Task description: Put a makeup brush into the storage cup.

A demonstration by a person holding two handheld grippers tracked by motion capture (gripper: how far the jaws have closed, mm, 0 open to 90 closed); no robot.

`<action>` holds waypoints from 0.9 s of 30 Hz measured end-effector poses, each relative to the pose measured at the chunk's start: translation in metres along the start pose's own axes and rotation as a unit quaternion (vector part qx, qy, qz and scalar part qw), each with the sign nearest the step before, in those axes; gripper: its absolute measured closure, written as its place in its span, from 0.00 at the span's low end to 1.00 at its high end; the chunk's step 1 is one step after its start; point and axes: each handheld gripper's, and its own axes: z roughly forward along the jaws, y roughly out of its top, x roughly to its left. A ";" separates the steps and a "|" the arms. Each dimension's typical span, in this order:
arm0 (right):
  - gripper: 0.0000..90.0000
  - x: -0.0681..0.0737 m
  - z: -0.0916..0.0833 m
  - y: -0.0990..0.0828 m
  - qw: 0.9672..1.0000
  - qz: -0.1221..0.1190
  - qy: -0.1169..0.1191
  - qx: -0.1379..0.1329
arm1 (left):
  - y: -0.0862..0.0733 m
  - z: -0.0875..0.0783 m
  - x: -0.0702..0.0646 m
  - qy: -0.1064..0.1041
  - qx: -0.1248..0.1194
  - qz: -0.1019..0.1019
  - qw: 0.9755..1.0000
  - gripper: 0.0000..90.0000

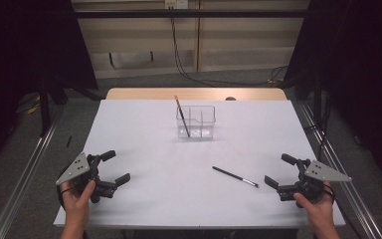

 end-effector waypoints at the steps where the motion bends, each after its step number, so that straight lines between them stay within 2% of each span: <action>1: 0.00 0.000 0.000 0.000 1.000 0.000 0.000 -0.001 | -0.001 -0.001 0.000 0.000 0.003 0.001 1.000 0.00; 7: 0.00 -0.001 0.000 0.000 1.000 0.000 -0.003 -0.002 | -0.002 -0.004 0.001 0.003 0.003 0.000 1.000 0.00; 14: 0.00 -0.002 0.003 0.001 1.000 -0.002 -0.001 0.000 | -0.005 -0.004 0.001 0.000 0.017 0.003 1.000 0.00; 17: 0.00 -0.001 0.006 0.002 1.000 -0.002 0.001 0.000 | -0.007 -0.006 0.001 0.002 0.014 -0.004 1.000 0.00; 24: 0.00 0.000 0.013 0.002 1.000 -0.001 0.008 -0.001 | -0.006 -0.009 0.001 0.004 0.016 -0.002 1.000 0.00; 27: 0.00 0.000 0.015 0.003 1.000 -0.001 0.009 0.002 | -0.008 -0.010 0.002 0.006 0.015 -0.010 1.000 0.00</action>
